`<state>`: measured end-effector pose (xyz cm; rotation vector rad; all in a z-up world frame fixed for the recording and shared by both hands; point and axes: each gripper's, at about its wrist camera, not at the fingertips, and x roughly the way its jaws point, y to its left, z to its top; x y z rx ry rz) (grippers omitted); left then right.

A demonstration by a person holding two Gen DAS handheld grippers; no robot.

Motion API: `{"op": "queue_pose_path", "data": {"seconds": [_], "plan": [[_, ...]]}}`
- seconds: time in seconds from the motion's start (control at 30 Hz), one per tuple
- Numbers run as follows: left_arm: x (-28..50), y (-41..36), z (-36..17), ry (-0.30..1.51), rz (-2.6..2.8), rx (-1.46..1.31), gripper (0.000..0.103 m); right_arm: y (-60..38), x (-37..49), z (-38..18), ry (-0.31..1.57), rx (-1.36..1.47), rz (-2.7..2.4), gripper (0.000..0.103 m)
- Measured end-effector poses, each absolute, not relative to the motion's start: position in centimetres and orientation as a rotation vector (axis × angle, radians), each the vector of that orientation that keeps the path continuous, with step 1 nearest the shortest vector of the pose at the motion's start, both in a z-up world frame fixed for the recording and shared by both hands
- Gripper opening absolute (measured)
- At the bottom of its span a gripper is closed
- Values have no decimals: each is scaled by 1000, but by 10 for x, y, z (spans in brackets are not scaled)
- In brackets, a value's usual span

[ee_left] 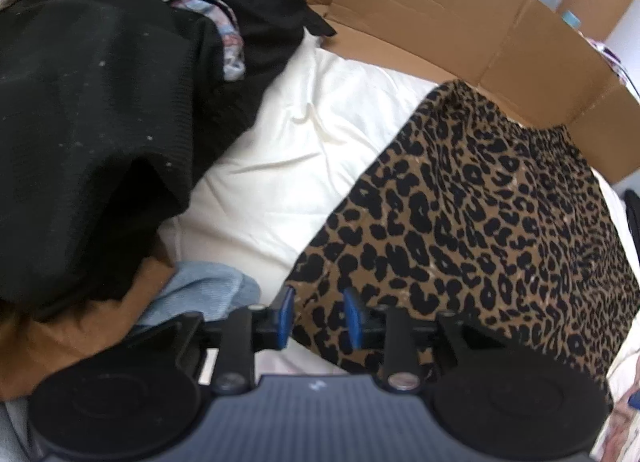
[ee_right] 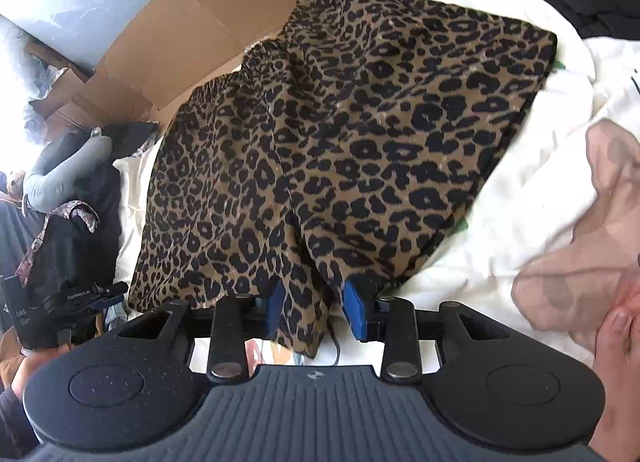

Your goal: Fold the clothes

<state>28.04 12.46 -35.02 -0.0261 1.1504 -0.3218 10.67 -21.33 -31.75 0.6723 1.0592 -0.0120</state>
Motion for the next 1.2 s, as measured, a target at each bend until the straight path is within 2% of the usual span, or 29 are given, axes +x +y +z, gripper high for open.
{"op": "queue_pose_path", "data": {"seconds": [0.23,0.73,1.2], "plan": [[269,119,-359,1143,-363,-17,31,-217,116,-317,1017,644,-39,44],[258,119,-362,1108,-386,-14,31,-214,143,-339,974,575,-37,45],[257,131,-362,1109,-418,-19,31,-165,173,-347,987,494,102,45]]}}
